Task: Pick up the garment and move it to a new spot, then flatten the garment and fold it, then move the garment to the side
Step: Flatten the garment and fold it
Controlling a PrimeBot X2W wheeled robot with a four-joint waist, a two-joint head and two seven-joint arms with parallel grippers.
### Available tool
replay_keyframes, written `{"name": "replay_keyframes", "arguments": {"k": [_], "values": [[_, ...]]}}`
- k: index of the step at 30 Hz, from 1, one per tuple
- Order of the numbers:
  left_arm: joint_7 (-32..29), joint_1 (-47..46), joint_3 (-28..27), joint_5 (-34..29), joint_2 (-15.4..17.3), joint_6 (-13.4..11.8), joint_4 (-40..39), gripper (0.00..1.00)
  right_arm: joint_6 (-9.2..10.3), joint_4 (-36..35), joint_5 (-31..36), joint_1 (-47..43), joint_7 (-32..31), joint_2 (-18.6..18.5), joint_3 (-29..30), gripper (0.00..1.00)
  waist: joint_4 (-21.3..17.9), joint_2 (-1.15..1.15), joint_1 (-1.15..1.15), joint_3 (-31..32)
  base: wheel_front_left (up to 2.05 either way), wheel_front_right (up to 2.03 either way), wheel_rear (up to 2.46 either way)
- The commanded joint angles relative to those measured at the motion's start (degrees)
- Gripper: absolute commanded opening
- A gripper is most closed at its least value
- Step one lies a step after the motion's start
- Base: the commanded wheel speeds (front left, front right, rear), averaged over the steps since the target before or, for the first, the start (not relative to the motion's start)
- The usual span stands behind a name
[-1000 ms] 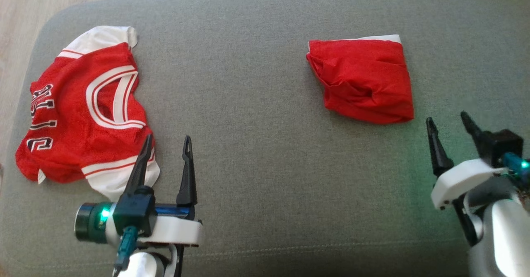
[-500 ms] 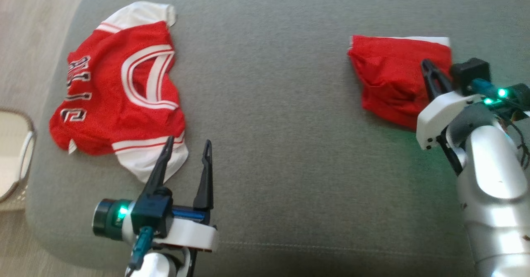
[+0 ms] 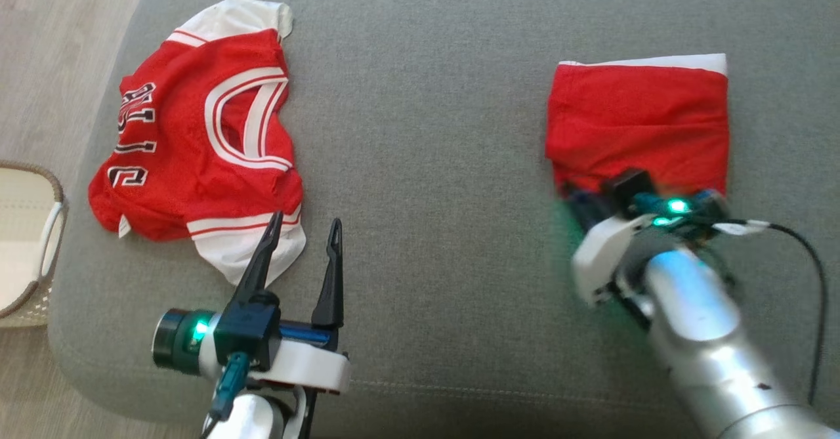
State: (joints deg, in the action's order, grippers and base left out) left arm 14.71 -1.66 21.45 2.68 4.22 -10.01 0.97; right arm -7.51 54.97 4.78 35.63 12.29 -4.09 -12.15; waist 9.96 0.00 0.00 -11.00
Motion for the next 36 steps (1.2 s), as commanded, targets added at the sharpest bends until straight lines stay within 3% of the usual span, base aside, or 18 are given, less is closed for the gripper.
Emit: {"name": "replay_keyframes", "arguments": {"k": [1, 5, 8, 9, 10, 11, 12, 24, 29, 36], "values": [[0.29, -1.98, -1.63, -0.13, -0.08, 0.07, -1.72, 1.0, 0.02, -1.69, -1.33, 0.87, 0.86, 1.18, -2.25, 0.0, -0.23, 0.0, 0.0, 0.22, 0.0, 0.0, 0.0], [0.29, -1.49, -2.09, -0.06, 0.15, -0.14, -1.71, 1.0, 0.02, -5.9, -12.36, -0.71, 1.71, 1.2, -12.37, 0.0, -1.41, 0.0, 0.0, 1.28, 0.0, 0.0, 0.0], [0.29, -0.89, -2.71, 0.17, 0.33, -0.39, -2.08, 1.0, 0.02, -10.24, -17.83, -2.03, 2.22, 1.2, -16.36, 0.0, -2.48, 0.0, 0.0, 2.51, 0.0, 0.0, 0.0], [0.29, -0.62, -2.94, 0.27, 0.37, -0.51, -2.25, 1.0, 0.02, -11.75, -18.84, -2.49, 2.37, 1.2, -16.92, 0.07, -2.85, 0.0, 0.0, 3.05, 0.0, 0.0, 0.0], [0.29, -0.28, -3.25, 0.46, 0.38, -0.63, -2.5, 1.0, 0.02, -13.13, -19.45, -2.95, 2.5, 1.2, -16.46, 0.28, -3.24, 0.0, 0.0, 3.57, 0.0, 0.0, 0.0], [0.29, 0.09, -3.63, 0.69, 0.38, -0.78, -2.83, 1.0, 0.02, -14.55, -19.36, -3.38, 2.59, 1.2, -15.78, 0.75, -3.67, 0.0, 0.0, 4.06, 0.0, 0.0, 0.0], [0.29, 0.53, -4.05, 1.0, 0.37, -0.93, -3.2, 1.0, 0.02, -16.35, -19.03, -3.92, 2.64, 1.2, -14.7, 1.0, -4.11, 0.0, 0.0, 4.62, 0.0, 0.0, 0.0], [0.29, 5.56, -8.45, 3.38, -0.09, -1.51, -6.32, 1.0, 0.02, -45.09, -10.36, -21.87, 2.7, 1.21, 5.83, 1.0, -6.6, 0.0, 0.0, 9.44, 0.0, 0.0, 0.0], [0.29, 8.12, -10.02, 2.87, -0.08, -1.18, -6.13, 1.0, 0.02, -46.84, -8.96, -29.85, 2.7, 1.21, 10.72, 1.0, -7.0, 0.0, 0.0, 11.61, 0.0, 0.0, 0.0], [0.29, 10.76, -11.51, 0.62, 0.69, -0.33, -6.04, 1.0, 0.02, -45.3, -10.64, -34.5, 2.7, 1.21, 11.73, 1.0, -8.0, 0.0, 0.0, 12.82, 0.0, 0.0, 0.0]]}}
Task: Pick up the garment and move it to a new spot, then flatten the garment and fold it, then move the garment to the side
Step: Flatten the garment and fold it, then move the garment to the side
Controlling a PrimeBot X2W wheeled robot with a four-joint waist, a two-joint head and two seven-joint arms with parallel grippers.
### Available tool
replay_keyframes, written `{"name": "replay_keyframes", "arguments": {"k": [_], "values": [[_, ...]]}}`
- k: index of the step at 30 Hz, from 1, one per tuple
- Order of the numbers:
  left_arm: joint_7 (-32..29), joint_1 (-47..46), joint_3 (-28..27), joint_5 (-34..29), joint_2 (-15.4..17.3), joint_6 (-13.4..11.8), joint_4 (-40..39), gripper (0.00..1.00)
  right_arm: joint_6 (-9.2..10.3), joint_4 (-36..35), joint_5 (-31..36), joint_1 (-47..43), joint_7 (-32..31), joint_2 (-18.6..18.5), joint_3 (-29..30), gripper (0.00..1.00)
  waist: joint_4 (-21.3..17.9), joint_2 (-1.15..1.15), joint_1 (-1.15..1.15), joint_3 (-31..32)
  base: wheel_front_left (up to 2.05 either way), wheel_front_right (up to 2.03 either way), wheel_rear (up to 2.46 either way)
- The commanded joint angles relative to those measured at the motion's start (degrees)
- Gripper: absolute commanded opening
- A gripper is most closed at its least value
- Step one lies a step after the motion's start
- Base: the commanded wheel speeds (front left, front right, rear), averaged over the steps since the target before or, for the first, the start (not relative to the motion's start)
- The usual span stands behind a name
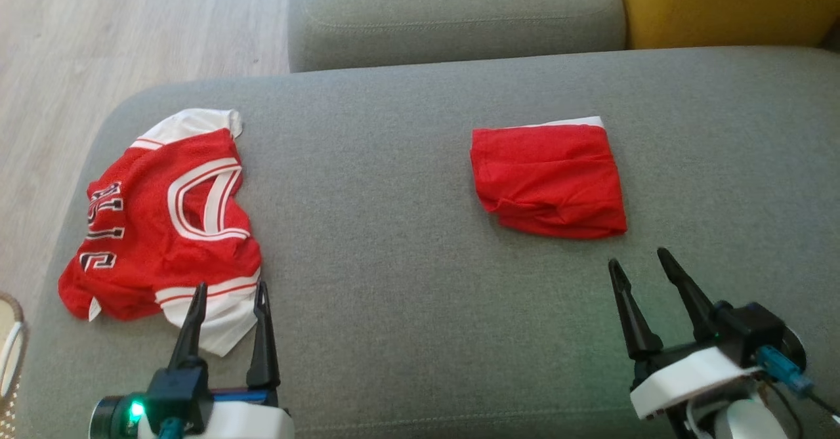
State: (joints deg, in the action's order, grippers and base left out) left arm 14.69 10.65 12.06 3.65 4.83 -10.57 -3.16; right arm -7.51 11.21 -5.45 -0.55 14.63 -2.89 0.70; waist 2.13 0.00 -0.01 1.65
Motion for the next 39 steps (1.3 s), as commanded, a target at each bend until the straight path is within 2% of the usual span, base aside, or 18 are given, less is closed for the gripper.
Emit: {"name": "replay_keyframes", "arguments": {"k": [1, 39], "values": [[0.3, -1.25, -2.08, -0.58, 0.03, 0.32, -1.92, 1.0, 0.02, -1.31, -0.52, 1.47, 0.37, 0.01, -1.11, 1.0, -0.26, 0.0, 0.01, 0.29, 0.0, 0.0, 0.0], [0.3, -0.35, -3.24, -1.91, -1.09, 2.13, 1.25, 1.0, 0.02, 2.71, -2.59, 1.77, 0.37, 0.02, -0.82, 1.0, 0.4, 0.0, 0.01, 0.72, 0.0, 0.0, 0.0]]}}
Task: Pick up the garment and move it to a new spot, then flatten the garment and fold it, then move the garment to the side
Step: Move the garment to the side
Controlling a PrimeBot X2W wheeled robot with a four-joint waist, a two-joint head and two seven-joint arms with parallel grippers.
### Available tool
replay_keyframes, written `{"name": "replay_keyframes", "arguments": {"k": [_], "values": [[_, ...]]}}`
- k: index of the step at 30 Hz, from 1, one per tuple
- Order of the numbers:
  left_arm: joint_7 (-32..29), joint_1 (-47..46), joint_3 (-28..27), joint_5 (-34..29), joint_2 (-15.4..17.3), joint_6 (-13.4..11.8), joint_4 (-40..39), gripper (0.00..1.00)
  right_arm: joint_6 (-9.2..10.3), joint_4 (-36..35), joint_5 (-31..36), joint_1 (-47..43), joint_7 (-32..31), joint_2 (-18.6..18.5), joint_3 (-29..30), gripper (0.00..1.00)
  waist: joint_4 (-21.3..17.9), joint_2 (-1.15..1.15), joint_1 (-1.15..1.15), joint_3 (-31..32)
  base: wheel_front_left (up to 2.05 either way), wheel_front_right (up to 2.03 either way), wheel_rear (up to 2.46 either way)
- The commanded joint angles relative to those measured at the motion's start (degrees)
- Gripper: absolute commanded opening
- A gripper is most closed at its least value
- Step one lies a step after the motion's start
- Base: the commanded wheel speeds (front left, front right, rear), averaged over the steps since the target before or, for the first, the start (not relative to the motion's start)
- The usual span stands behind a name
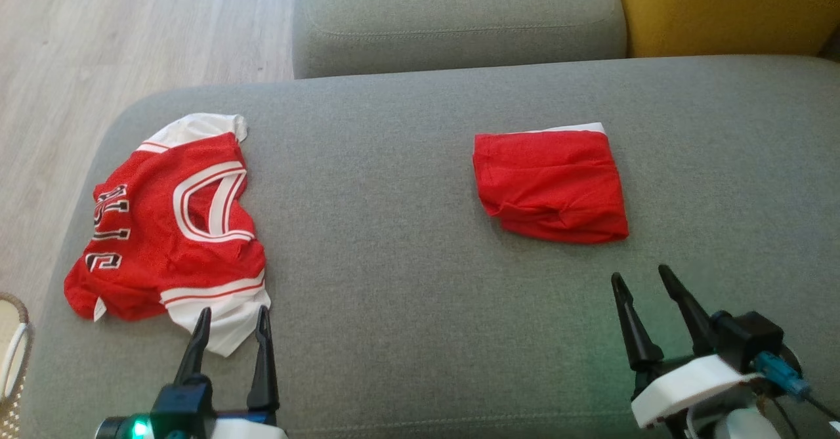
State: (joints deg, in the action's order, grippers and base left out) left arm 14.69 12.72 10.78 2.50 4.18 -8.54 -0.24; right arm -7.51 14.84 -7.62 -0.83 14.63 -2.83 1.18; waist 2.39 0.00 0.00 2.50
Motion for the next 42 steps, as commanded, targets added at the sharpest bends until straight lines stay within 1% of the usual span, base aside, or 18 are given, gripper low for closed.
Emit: {"name": "replay_keyframes", "arguments": {"k": [1, 5, 8, 9, 11, 14, 16, 20, 24, 28, 33, 34, 35, 36, 37, 38, 39, 42], "values": [[0.3, -2.5, -1.9, -0.8, -0.47, 0.15, -1.61, 1.0, 0.02, -0.26, -0.69, 2.68, 0.37, -0.05, -1.23, 1.0, 0.24, 0.0, 0.0, -0.3, 0.0, 0.0, 0.0], [0.3, -3.24, -1.29, -1.16, -0.55, 0.48, -1.46, 1.0, 0.02, 4.18, -2.51, 6.73, 0.37, -0.05, 0.47, 1.0, 0.93, 0.0, 0.0, -1.47, 0.0, 0.0, 0.0], [0.3, -4.07, -0.31, -1.51, -0.63, 0.82, -1.31, 1.0, 0.02, 10.34, -4.5, 11.13, 0.37, -0.05, 2.23, 1.0, 1.83, 0.0, 0.0, -2.53, 0.0, 0.0, 0.0], [0.3, -4.07, -0.31, -1.51, -0.63, 0.82, -1.31, 1.0, 0.02, 10.34, -4.5, 11.13, 0.37, -0.05, 2.23, 1.0, 1.83, 0.0, 0.0, -2.53, 0.0, 0.0, 0.0], [0.3, -4.92, 0.54, -1.66, -0.71, 1.08, -1.29, 1.0, 0.02, 14.5, -7.26, 15.17, 0.37, -0.05, 3.59, 1.0, 2.42, 0.0, 0.0, -3.77, 0.0, 0.0, 0.0], [0.3, -6.6, 1.92, -1.87, -0.84, 1.24, -1.33, 1.0, 0.02, 20.72, -7.51, 21.84, -0.87, -0.05, 6.1, 1.0, 3.1, 0.0, 0.0, -5.99, 0.0, 0.0, 0.0], [0.3, -7.77, 2.95, -1.95, -0.92, 1.25, -1.31, 1.0, 0.02, 24.83, -6.52, 26.18, -2.45, -0.97, 7.37, 1.0, 3.64, 0.0, 0.0, -7.5, 0.0, 0.0, 0.0], [0.3, -10.15, 4.65, -2.06, -1.05, 1.01, -1.28, 1.0, 0.02, 33.06, -4.72, 33.94, -5.76, -2.98, 11.9, 1.0, 4.68, 0.0, 0.0, -10.3, 0.0, 0.0, 0.0], [0.3, -12.25, 6.05, -1.99, -1.14, 0.67, -1.1, 1.0, 0.02, 39.59, -2.68, 40.11, -7.33, -4.8, 14.72, 1.0, 5.69, 0.0, 0.0, -12.99, 0.0, 0.0, 0.0], [0.3, -14.26, 7.32, -2.0, -1.19, 0.51, -0.87, 1.0, 0.02, 45.2, -0.86, 44.92, -8.92, -6.34, 17.06, 1.0, 6.6, 0.0, 0.0, -15.27, 0.0, 0.0, 0.0], [0.3, -16.09, 8.25, -1.82, -1.22, -0.02, -0.52, 1.0, 0.02, 51.34, 2.81, 48.36, -11.68, -7.34, 18.04, 1.0, 7.07, 0.0, 0.0, -16.66, 0.0, 0.0, 0.0], [0.3, -16.35, 8.4, -1.75, -1.23, -0.14, -0.46, 1.0, 0.02, 52.53, 3.05, 48.8, -12.46, -7.22, 18.35, 0.95, 7.08, 0.0, 0.0, -16.76, 0.0, 0.0, 0.0], [0.3, -16.58, 8.55, -1.68, -1.24, -0.24, -0.41, 1.0, 0.02, 53.57, 3.18, 49.23, -13.24, -7.0, 18.54, 0.82, 7.07, 0.0, 0.0, -16.83, 0.0, 0.0, 0.0], [0.3, -16.76, 8.69, -1.59, -1.24, -0.33, -0.38, 1.0, 0.02, 54.3, 3.39, 49.64, -13.79, -6.8, 18.42, 0.59, 7.03, 0.0, 0.0, -16.88, 0.0, 0.0, 0.0], [0.3, -16.91, 8.8, -1.52, -1.25, -0.43, -0.35, 1.0, 0.02, 54.86, 3.48, 49.97, -14.23, -6.67, 18.26, 0.4, 6.94, 0.0, 0.0, -16.92, 0.0, 0.0, 0.0], [0.3, -17.02, 8.85, -1.46, -1.25, -0.53, -0.34, 1.0, 0.02, 55.33, 3.6, 50.19, -14.65, -6.56, 18.0, 0.07, 6.78, 0.0, 0.0, -16.93, 0.0, 0.0, 0.0], [0.3, -17.08, 8.87, -1.4, -1.25, -0.62, -0.33, 1.0, 0.02, 55.65, 3.73, 50.34, -14.82, -6.55, 17.73, 0.0, 6.56, 0.0, 0.0, -16.9, 0.0, 0.0, 0.0], [0.3, -17.02, 8.78, -1.36, -1.24, -0.74, -0.34, 1.0, 0.02, 56.12, 4.26, 50.46, -14.36, -6.95, 16.57, 0.0, 5.53, 0.0, 0.0, -16.61, 0.0, 0.0, 0.0]]}}
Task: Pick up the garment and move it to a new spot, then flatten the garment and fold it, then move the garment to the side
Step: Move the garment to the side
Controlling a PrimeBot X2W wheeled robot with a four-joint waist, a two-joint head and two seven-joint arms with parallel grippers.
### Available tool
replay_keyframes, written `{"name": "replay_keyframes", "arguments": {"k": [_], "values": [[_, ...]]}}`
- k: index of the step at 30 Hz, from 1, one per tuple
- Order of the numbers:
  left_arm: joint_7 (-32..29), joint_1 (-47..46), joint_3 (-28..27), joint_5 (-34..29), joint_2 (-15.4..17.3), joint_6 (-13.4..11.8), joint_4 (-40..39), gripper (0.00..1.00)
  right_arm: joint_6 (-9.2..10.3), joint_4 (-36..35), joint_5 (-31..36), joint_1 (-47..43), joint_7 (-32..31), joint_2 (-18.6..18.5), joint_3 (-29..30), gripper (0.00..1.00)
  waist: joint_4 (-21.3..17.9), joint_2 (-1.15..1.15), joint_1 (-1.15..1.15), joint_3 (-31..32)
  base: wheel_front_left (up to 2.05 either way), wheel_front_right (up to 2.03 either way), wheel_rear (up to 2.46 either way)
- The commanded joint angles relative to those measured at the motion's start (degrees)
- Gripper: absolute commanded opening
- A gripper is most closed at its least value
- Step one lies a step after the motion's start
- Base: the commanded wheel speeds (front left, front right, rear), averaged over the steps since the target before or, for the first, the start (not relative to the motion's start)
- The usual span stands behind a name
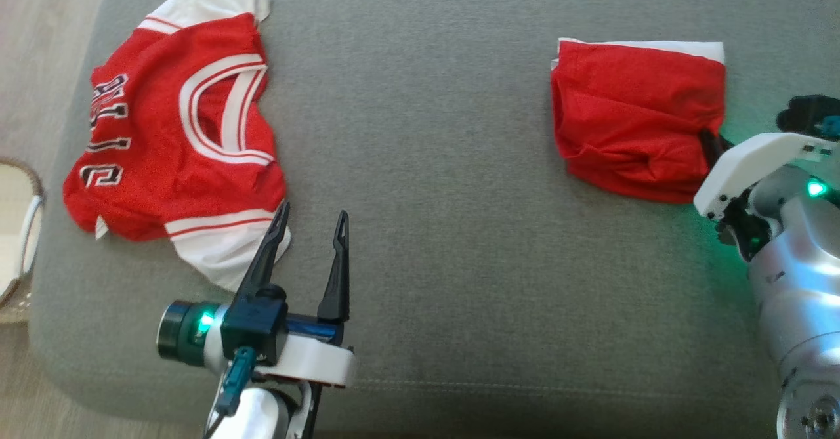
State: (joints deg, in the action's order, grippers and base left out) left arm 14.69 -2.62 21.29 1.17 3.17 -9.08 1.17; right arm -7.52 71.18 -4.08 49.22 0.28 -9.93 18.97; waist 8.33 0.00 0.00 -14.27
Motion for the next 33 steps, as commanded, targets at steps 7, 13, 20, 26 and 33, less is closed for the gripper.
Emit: {"name": "replay_keyframes", "arguments": {"k": [7, 13, 20, 26, 33], "values": [[0.3, -1.21, -2.39, -0.3, 0.48, -0.21, -2.29, 1.0, 0.03, -0.92, 1.99, 0.19, 3.14, -1.87, -6.73, 0.0, -5.23, 0.0, 0.0, 0.38, 0.0, 0.0, 0.0], [0.3, -1.63, -2.47, -0.86, 1.22, -0.17, -2.71, 1.0, 0.03, -2.98, 0.72, 0.86, 4.82, -3.74, -12.06, 0.0, -10.21, 0.0, 0.0, -0.42, 0.0, 0.0, 0.0], [0.3, -3.04, -2.25, -1.48, 2.67, 0.3, -2.75, 1.0, 0.03, -6.73, -3.63, 1.71, 5.36, -6.8, -18.02, 0.0, -16.3, 0.0, 0.0, -1.94, 0.0, 0.0, 0.0], [0.3, -4.19, -1.92, -1.85, 3.6, 0.27, -3.02, 1.0, 0.03, -10.38, -6.54, 2.35, 6.39, -9.49, -22.42, 0.0, -19.59, 0.0, 0.0, -3.49, 0.0, 0.0, 0.0], [0.3, -5.24, -1.87, -1.77, 4.41, -0.02, -2.72, 1.0, 0.03, -13.27, -8.25, 3.54, 6.32, -12.29, -25.22, 0.0, -21.4, 0.0, 0.0, -5.34, 0.0, 0.0, 0.0]]}}
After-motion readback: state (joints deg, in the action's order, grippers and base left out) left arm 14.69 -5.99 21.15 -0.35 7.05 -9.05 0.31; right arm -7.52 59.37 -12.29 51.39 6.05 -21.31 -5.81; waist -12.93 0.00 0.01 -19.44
